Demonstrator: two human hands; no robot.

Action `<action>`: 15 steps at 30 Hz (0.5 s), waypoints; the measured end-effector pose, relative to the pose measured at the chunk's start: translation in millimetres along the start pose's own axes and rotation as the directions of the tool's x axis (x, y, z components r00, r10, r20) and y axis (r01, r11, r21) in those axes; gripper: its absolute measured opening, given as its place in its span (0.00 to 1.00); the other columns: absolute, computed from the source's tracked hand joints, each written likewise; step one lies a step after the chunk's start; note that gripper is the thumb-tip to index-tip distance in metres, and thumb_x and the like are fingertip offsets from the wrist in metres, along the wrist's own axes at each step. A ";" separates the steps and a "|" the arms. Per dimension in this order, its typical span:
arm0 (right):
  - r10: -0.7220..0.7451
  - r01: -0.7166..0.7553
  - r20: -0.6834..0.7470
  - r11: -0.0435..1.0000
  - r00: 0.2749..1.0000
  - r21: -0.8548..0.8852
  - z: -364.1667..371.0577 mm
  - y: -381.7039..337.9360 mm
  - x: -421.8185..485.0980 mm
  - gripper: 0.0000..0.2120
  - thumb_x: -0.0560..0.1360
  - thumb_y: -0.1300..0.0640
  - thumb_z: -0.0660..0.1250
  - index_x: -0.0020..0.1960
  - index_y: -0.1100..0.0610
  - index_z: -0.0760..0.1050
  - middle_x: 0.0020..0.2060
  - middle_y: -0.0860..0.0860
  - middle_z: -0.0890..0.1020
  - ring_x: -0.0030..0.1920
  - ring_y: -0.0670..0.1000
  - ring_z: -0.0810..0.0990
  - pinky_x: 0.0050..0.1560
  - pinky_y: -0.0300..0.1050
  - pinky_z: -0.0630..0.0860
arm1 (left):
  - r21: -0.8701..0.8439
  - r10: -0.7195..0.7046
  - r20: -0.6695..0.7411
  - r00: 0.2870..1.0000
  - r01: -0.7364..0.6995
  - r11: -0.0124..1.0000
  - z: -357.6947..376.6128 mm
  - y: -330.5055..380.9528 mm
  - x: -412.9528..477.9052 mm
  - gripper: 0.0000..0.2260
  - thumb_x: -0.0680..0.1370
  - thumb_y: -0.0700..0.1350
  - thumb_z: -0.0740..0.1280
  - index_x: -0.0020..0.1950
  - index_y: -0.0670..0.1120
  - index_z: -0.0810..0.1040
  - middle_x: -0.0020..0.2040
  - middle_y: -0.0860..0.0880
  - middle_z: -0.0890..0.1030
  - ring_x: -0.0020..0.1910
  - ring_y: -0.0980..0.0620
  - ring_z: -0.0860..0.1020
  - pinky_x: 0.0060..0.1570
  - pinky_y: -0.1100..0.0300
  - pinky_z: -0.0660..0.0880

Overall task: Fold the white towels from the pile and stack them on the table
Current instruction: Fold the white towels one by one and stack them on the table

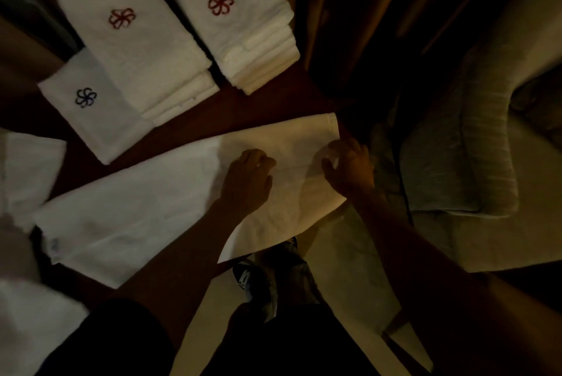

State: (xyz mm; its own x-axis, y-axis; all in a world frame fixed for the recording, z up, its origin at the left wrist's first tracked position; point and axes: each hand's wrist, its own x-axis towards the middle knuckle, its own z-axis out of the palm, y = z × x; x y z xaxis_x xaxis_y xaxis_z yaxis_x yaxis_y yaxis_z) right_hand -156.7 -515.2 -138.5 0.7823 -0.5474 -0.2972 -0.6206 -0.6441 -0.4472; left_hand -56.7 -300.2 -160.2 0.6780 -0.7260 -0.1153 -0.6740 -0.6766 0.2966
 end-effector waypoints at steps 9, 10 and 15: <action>0.059 -0.058 -0.018 0.997 0.998 0.049 6.2 7.1 10.1 0.19 0.73 0.53 0.74 0.63 0.49 0.76 0.65 0.53 0.74 0.67 0.59 0.70 0.62 0.53 0.74 | 0.161 -0.022 -0.094 0.995 0.037 0.986 3.8 -10.6 0.6 0.05 0.76 0.45 0.71 0.49 0.45 0.79 0.49 0.45 0.78 0.50 0.43 0.77 0.43 0.51 0.76; 0.044 -0.043 -0.017 0.998 0.999 0.053 5.5 6.8 10.6 0.16 0.74 0.55 0.73 0.61 0.50 0.77 0.64 0.53 0.74 0.66 0.59 0.71 0.62 0.54 0.75 | 0.171 -0.006 -0.109 0.994 0.025 0.985 3.8 -11.0 2.1 0.03 0.77 0.44 0.70 0.48 0.45 0.79 0.47 0.45 0.78 0.48 0.43 0.77 0.41 0.52 0.75; -0.032 0.050 -0.170 0.994 0.985 0.101 0.0 4.3 7.5 0.06 0.76 0.62 0.70 0.52 0.56 0.80 0.61 0.55 0.73 0.61 0.59 0.73 0.58 0.55 0.79 | 0.105 0.005 -0.188 0.982 0.015 0.994 -1.2 -9.2 4.0 0.06 0.79 0.45 0.62 0.47 0.45 0.75 0.42 0.47 0.75 0.40 0.47 0.74 0.34 0.56 0.71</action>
State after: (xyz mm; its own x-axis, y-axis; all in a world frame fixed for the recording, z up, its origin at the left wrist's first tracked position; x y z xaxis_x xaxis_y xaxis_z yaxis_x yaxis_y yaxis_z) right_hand -153.5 -522.1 -142.7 0.7816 -0.6090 -0.1352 -0.5722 -0.6136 -0.5441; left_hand -47.5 -296.8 -162.2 0.7174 -0.6934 0.0670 -0.6911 -0.6964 0.1934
